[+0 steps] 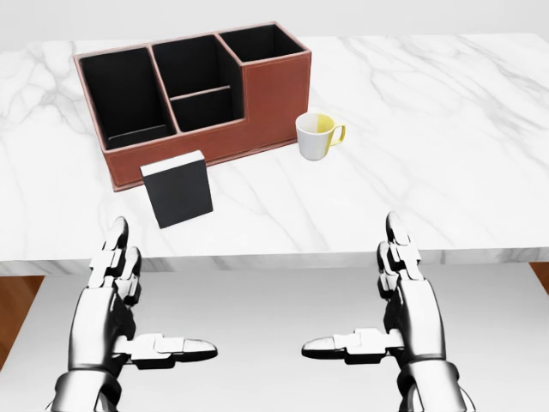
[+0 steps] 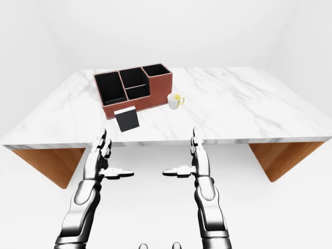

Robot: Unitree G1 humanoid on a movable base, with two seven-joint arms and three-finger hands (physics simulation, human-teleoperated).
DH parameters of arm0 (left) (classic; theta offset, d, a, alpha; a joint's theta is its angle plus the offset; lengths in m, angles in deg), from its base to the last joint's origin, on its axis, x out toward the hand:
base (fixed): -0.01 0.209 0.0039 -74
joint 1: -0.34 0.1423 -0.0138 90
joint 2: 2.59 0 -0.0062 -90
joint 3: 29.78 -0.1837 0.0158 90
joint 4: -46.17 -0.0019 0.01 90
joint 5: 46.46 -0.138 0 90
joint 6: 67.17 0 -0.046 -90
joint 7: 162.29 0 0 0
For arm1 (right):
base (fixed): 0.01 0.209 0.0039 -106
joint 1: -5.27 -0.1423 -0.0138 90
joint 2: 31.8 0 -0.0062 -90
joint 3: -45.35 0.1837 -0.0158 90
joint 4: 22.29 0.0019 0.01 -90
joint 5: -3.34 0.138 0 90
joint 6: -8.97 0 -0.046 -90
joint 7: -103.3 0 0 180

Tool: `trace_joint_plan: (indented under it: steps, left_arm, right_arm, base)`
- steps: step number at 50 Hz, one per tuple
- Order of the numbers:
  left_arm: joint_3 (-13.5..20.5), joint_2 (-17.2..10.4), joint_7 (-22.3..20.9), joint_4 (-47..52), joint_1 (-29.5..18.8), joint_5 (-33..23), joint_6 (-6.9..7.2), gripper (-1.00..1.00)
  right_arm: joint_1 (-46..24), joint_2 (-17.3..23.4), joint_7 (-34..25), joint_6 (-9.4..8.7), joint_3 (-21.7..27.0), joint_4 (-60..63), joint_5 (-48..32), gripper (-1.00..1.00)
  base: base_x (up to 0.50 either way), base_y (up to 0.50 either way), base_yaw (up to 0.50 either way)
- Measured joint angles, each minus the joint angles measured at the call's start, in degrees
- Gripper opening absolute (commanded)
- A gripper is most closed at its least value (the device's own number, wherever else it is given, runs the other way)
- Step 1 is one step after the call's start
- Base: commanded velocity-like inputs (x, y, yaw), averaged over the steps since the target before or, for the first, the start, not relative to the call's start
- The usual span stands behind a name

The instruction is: Pick up the book and place it in the front compartment of the caddy.

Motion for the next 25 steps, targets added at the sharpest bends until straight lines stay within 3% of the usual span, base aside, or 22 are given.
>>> trace_joint_plan:
  steps: [10,25]
  left_arm:
    - [1.91,-0.79,-1.83,5.84,0.96,1.77,3.75,1.00]
    - [4.62,-0.91,-4.61,23.23,5.13,4.78,3.75,1.00]
  right_arm:
    - [1.63,0.24,-0.90,-4.07,0.11,6.49,-0.39,1.00]
    - [7.65,0.12,-1.88,-4.07,-2.74,27.20,-2.85,1.00]
  base:
    - [0.00,0.00,0.00]
    - [0.00,0.00,0.00]
